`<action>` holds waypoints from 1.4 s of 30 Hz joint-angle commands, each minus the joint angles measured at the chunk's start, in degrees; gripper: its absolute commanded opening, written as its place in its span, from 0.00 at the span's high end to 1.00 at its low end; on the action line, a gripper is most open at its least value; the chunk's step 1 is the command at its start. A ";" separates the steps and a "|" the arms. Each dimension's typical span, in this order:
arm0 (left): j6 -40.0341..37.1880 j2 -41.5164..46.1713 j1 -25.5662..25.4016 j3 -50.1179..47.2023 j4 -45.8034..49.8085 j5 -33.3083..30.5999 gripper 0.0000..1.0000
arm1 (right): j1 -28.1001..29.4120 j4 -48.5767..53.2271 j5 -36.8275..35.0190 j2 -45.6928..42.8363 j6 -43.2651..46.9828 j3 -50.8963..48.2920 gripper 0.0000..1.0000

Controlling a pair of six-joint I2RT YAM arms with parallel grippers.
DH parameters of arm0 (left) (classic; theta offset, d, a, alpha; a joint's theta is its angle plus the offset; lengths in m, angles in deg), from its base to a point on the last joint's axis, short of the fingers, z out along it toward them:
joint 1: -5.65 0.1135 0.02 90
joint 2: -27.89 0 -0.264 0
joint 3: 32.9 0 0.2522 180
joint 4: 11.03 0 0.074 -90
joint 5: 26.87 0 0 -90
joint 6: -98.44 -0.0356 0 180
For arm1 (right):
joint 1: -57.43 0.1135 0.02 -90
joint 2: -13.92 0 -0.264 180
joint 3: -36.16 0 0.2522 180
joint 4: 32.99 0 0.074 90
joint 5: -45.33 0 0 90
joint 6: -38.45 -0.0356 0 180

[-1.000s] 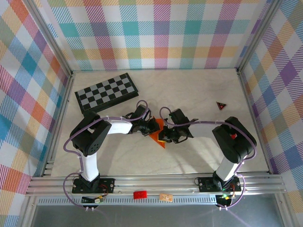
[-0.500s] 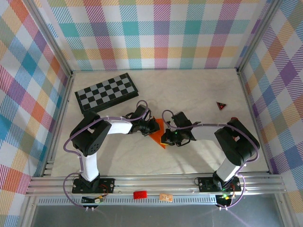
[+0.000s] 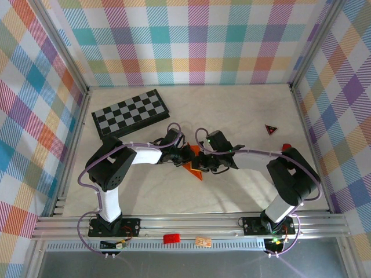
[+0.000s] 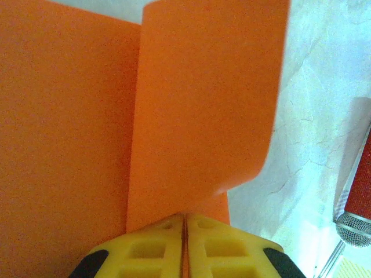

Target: Fold a paper plane with a square sheet of paper (pick it up from the middle)

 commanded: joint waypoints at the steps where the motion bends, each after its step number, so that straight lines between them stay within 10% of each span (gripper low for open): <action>1: -1.13 -1.31 -0.80 -0.85 4.81 -2.57 0.89 | 0.52 1.99 -1.19 3.05 0.17 1.62 0.90; 42: -0.99 -1.63 -0.81 -1.55 4.88 -3.32 0.89 | 1.05 -0.56 -1.90 -3.39 -1.84 -14.98 0.93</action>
